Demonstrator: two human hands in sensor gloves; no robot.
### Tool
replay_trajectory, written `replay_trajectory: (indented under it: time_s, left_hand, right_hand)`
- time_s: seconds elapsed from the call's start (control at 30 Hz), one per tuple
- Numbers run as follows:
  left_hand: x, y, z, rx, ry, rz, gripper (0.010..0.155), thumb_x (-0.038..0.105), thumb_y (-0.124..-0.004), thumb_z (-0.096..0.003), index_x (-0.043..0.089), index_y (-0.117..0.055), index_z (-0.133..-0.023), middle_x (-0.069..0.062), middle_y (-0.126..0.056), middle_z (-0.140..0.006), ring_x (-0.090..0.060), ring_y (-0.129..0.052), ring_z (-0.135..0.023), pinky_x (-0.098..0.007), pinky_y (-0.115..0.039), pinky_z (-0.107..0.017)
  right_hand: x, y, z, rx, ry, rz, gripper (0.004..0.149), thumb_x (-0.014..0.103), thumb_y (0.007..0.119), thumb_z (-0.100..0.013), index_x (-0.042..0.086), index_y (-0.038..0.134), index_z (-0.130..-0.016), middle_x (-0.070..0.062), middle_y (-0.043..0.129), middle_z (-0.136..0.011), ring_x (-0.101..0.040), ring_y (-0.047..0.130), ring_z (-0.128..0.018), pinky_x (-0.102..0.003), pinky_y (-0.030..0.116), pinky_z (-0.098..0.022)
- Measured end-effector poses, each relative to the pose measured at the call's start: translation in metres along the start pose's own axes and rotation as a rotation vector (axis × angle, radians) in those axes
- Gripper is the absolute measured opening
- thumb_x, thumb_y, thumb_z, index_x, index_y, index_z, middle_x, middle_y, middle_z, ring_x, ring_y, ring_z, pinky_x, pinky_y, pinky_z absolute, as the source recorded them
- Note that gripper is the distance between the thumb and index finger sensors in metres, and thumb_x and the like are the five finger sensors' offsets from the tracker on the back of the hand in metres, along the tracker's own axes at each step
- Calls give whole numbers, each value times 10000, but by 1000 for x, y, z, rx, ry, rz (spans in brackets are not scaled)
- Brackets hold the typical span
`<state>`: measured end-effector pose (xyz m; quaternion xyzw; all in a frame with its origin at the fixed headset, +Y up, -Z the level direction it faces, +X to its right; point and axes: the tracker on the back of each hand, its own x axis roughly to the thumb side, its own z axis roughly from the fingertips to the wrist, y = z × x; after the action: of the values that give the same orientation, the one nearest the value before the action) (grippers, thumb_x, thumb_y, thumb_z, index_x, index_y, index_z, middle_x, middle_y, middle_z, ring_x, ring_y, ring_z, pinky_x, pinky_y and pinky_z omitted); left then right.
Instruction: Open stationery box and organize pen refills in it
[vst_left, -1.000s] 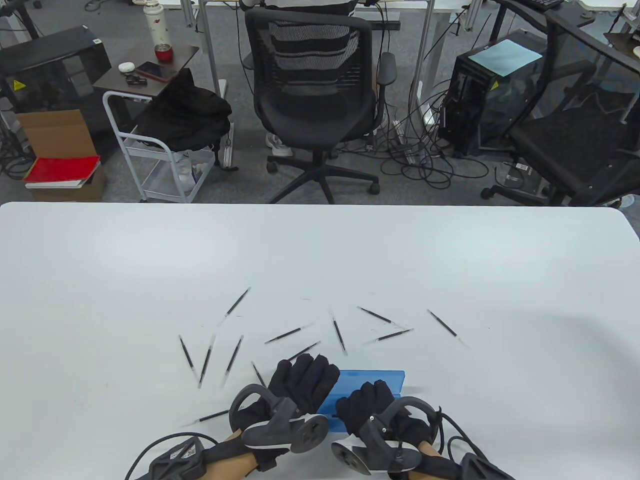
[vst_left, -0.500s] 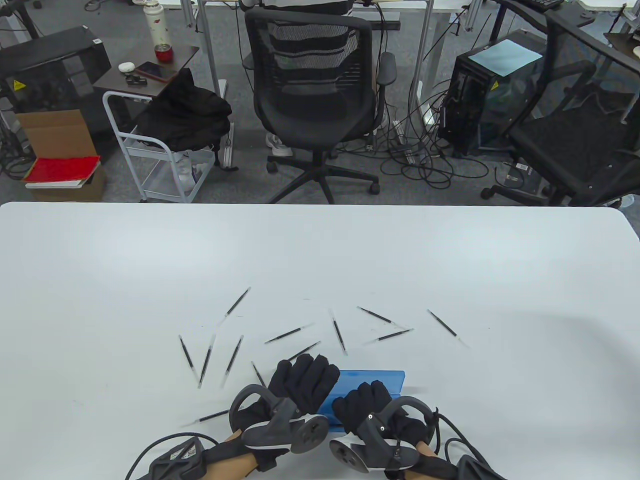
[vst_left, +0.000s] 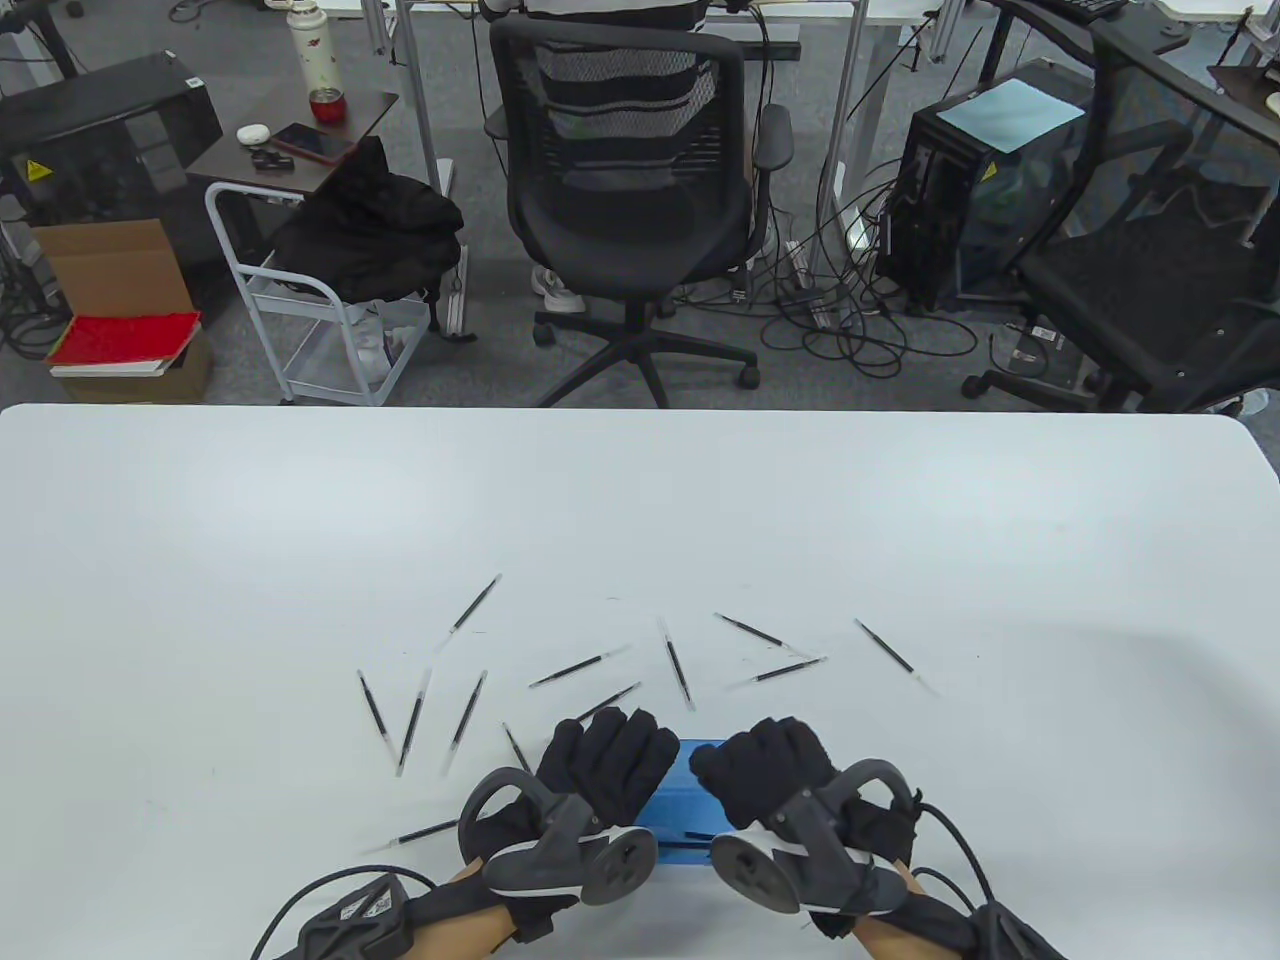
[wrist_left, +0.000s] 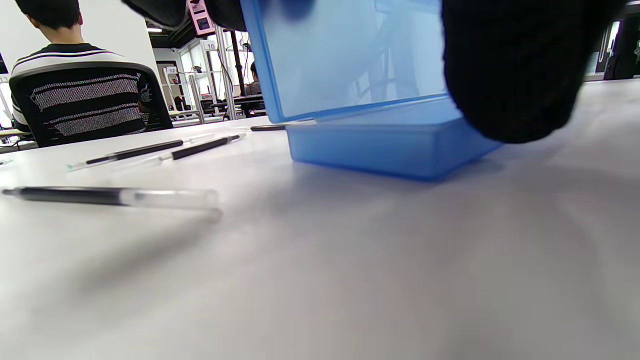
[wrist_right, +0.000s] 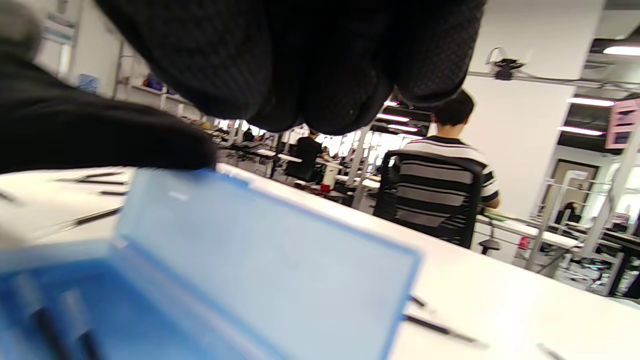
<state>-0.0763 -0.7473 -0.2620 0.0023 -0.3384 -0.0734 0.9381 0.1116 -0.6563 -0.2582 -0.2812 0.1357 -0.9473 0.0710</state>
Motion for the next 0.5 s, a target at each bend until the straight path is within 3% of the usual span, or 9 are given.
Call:
replay_trajectory:
  time_s: [0.2,0.5]
  left_hand:
    - [0,0,0,3,0,-4,1143,629,-821,-448,149,-101,-1195,-168,-161,-1286,-491,-347,-1183,-684,-448,-831]
    - [0,0,0,6,0,-5,1142,629,-820,-448,150,-101,-1195,-165,-161,-1286,-489,-348,-1183,-684,-450,-831]
  right_hand:
    - [-46,8,-22,51,154,-22,520,288,896,-470,234,746,-964,-2,976,-823,-291,975,-725,-557,766,-679]
    - [-79,72,-62,197,211,8,530,284,902,-466,245,743,-969,-8,971,-858,-300,967,-768,-554,758,-690]
